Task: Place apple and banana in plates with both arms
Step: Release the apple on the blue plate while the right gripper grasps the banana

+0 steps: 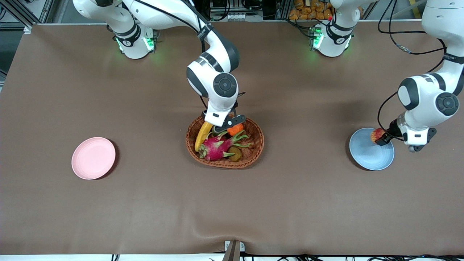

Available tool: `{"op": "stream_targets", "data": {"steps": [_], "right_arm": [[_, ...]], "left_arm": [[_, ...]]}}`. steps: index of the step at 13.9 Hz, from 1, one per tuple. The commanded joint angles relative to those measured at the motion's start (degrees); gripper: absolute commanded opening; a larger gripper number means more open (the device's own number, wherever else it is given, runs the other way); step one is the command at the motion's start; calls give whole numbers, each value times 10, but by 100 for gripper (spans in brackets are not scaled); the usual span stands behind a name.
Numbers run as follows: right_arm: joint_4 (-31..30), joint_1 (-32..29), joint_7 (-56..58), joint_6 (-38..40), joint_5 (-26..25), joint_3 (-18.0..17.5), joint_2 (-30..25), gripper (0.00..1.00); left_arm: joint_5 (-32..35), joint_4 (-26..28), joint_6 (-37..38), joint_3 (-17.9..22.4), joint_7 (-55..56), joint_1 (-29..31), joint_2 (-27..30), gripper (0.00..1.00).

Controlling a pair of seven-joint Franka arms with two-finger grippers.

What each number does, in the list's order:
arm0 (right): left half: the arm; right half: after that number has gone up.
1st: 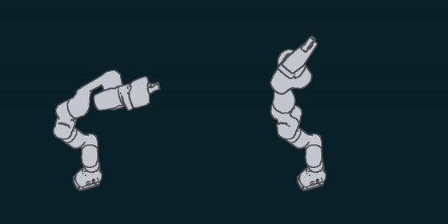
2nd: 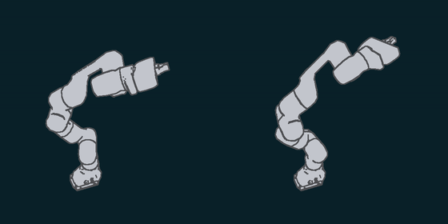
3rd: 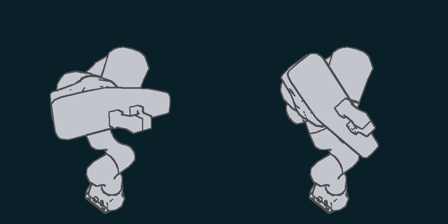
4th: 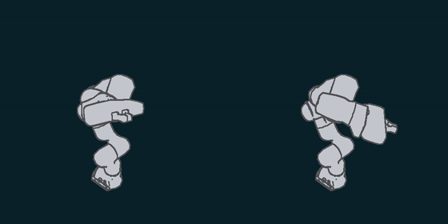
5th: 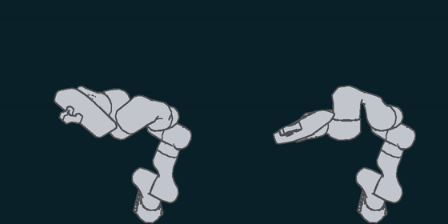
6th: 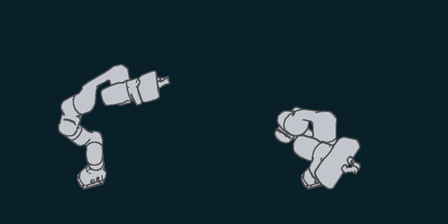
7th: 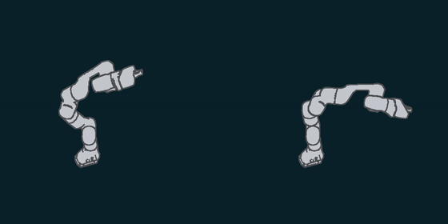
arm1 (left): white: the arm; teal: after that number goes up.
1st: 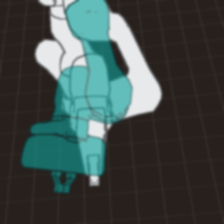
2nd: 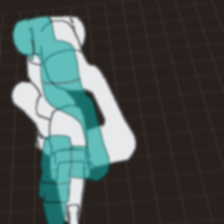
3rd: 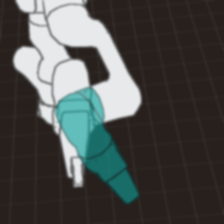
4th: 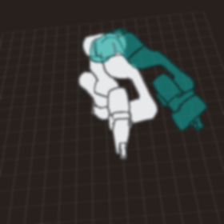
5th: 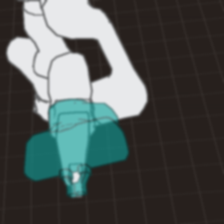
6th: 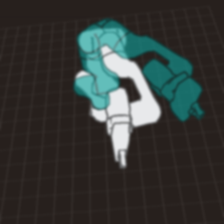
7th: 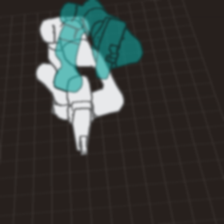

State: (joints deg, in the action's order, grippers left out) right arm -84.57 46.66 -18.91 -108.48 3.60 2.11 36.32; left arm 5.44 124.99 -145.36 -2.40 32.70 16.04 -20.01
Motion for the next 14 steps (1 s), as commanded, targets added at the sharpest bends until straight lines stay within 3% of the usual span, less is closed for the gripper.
{"op": "stream_targets", "data": {"steps": [1, 2, 5, 8, 11, 12, 14], "right_arm": [[-14, 9, -17, -22, -7, 5, 2, 94], [-14, 9, -17, -24, -8, 5, 3, 88], [-14, 5, -17, -34, -10, 6, 7, 77], [-15, 5, -17, -31, -11, 7, 8, 65], [-23, 5, -17, -29, -11, 8, 7, 61], [-23, 5, -17, -29, -11, 8, 7, 53], [-22, 4, -17, -29, -22, 8, 6, 22]], "left_arm": [[12, -16, -8, -3, -9, 15, -2, 88], [12, -16, -7, -4, -8, 14, 2, 100], [12, -18, 18, -13, 0, 7, 40, 100], [12, -54, 107, -36, -3, 8, 77, 100], [11, -101, 197, -64, -5, 9, 133, 100], [5, -125, 232, -76, -6, 9, 146, 100], [2, -178, 290, -96, -4, 8, 172, 100]]}}
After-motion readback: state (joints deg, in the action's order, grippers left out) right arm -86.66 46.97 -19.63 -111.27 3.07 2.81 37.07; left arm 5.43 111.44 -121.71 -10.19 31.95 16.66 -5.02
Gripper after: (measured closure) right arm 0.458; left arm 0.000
